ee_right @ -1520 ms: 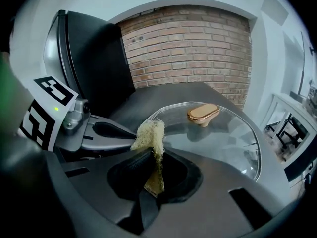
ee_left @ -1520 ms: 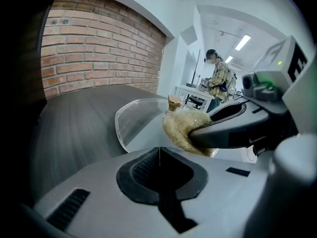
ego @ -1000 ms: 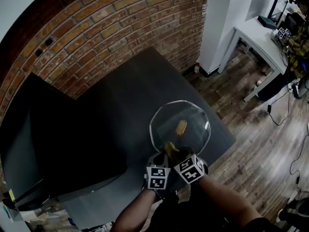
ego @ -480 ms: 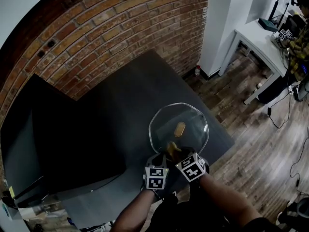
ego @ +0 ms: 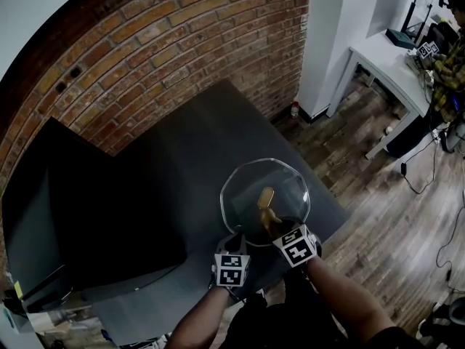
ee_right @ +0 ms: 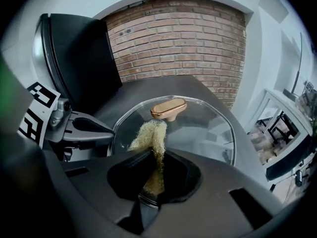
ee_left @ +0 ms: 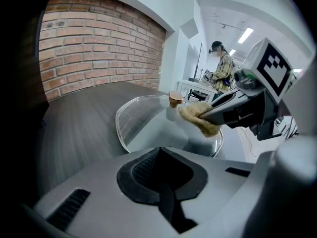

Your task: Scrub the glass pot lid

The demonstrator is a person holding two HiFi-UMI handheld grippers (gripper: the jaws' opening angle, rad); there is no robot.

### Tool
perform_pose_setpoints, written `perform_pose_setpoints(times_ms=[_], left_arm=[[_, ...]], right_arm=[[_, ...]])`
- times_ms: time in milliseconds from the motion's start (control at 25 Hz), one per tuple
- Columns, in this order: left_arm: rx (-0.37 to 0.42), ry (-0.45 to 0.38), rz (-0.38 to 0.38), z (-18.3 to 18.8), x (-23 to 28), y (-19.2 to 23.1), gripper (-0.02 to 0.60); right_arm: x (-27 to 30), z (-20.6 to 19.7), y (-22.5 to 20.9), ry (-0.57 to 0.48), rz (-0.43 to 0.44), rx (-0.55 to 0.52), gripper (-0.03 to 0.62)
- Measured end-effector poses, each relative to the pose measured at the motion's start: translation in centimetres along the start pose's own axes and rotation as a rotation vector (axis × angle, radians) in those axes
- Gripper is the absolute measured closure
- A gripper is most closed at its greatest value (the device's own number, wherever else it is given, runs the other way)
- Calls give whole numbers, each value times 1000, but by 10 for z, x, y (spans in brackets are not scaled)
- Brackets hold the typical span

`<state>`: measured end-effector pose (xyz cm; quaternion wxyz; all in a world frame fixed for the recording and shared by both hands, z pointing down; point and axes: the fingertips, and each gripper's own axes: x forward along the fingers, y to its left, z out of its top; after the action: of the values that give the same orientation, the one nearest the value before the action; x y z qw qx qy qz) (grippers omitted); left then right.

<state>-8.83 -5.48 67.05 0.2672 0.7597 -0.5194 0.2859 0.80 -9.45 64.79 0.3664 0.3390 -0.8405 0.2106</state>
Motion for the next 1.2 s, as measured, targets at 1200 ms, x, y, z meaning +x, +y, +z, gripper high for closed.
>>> perform_pose_setpoints(times_ms=[1200], left_arm=[[-21, 11, 18, 0, 1, 0, 548]], right_arm=[[-21, -24, -111, 24, -135, 163, 546]])
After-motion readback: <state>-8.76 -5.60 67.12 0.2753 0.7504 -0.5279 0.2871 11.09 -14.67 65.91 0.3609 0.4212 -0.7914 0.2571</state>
